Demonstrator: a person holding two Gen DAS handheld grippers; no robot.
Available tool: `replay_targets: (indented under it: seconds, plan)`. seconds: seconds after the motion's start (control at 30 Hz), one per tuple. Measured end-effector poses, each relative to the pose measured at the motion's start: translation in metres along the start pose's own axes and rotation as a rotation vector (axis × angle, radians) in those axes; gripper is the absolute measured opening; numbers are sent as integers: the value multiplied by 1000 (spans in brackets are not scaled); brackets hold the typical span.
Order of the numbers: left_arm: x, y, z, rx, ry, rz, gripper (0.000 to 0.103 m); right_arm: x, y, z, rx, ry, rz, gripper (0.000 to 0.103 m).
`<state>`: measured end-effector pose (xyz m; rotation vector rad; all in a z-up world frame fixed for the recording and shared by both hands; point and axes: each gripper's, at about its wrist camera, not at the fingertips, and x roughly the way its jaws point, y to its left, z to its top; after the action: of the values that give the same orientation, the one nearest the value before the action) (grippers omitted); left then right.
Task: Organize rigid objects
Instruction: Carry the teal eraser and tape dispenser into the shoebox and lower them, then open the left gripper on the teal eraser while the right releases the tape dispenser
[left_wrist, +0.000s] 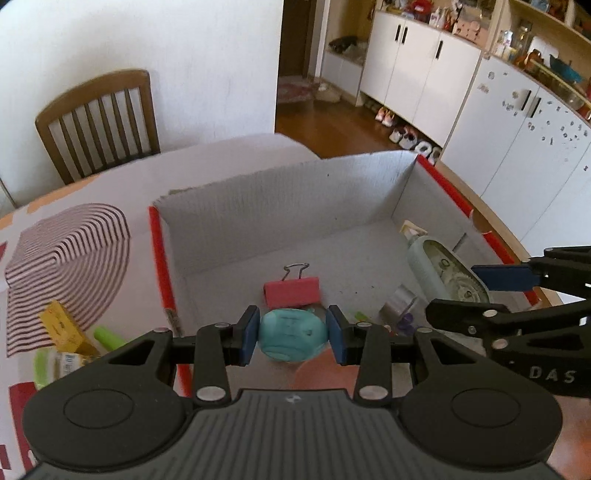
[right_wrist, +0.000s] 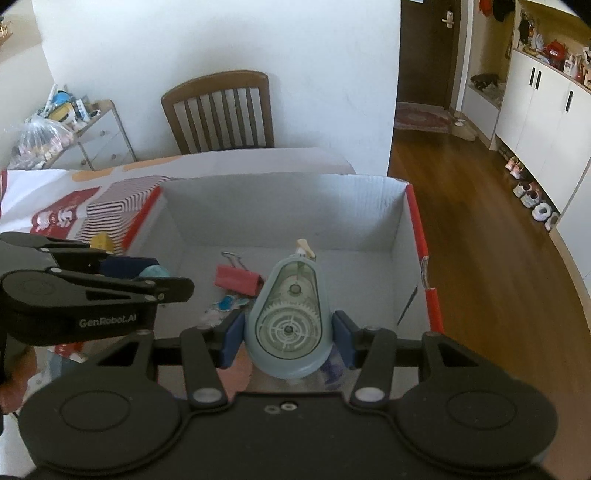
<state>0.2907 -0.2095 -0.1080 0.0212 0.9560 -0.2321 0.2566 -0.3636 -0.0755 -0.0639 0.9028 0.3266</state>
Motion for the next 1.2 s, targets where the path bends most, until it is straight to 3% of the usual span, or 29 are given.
replay_targets:
  seconds: [0.63,1.2]
  plan:
    - [67,-14,19,14,143,54,38,62,-20,10,-94,116,-12,51]
    - [85,-12,26,-41,215,79,39,73,-24,14,-119,141,13,51]
